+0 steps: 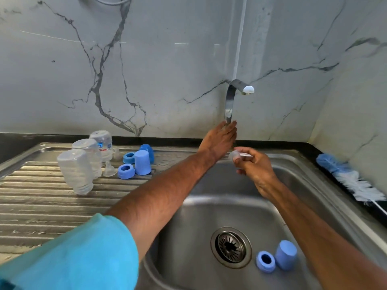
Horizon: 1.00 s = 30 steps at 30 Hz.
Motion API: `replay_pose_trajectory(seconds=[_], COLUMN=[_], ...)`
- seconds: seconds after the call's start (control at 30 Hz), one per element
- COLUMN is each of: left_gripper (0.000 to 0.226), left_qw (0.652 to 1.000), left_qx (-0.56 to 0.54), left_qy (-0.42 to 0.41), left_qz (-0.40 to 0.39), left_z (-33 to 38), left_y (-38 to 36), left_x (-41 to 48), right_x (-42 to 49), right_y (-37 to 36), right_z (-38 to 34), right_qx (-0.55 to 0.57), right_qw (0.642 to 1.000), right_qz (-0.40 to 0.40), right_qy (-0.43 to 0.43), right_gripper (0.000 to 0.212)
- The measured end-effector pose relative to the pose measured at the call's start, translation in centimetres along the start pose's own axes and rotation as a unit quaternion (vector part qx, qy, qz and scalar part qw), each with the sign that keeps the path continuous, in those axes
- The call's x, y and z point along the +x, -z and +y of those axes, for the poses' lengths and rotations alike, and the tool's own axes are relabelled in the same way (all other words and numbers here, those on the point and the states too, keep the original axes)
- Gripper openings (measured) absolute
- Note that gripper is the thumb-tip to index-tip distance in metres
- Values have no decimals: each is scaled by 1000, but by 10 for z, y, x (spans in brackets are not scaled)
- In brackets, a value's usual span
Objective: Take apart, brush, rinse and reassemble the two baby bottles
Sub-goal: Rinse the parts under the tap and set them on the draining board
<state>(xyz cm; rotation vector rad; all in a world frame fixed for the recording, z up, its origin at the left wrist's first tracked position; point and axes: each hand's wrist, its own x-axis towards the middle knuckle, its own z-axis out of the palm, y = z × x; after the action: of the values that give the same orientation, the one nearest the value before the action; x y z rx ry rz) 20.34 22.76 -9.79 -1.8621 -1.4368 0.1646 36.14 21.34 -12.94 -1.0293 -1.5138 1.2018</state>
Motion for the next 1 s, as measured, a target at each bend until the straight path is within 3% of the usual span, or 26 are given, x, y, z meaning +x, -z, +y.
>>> replay_pose_trajectory(seconds=[0.1,0.2,0.27,0.33,0.43,0.5,0.57,0.7,0.77,0.87,1.0], left_gripper=[69,97,114,113,92,79,64,35,29,34,33], left_qw=[998,960,936,937,921,868,807,636,567,503,478], left_qx=[-51,-239,-314,-317,-349,-435,-527,-718,-780,-826,-839], left_qy=[41,142,148,139,166,220,256,278,260,237,239], left_qz=[25,-17,-50,-38,54,90,71,41,58,90,108], left_z=[-4,-2,-3,-4,4,14,24,42,50,59,64], left_y=[-6,-13,-16,-17,-8,-1,8,15,20,23,24], left_x=[-10,-46,-68,-81,-86,-87,-85,-81,-81,-78,-74], right_x=[-6,-11,-14,-14,-11,-14,-21,-31,-32,-33,-29], right_y=[-1,-4,-9,-14,-13,-10,-6,-2,-3,-6,-8], right_z=[2,2,1,-1,-10,-12,-8,-6,-11,-15,-18], right_qx=[-40,-96,-119,-143,-136,-115,-124,-136,-120,-122,-147], right_qw=[999,994,991,987,984,983,982,982,983,985,982], right_qz=[1,3,11,15,46,66,62,60,61,58,62], right_qy=[24,44,59,71,105,130,127,120,122,109,101], right_gripper=[22,28,30,34,31,28,28,28,22,9,10])
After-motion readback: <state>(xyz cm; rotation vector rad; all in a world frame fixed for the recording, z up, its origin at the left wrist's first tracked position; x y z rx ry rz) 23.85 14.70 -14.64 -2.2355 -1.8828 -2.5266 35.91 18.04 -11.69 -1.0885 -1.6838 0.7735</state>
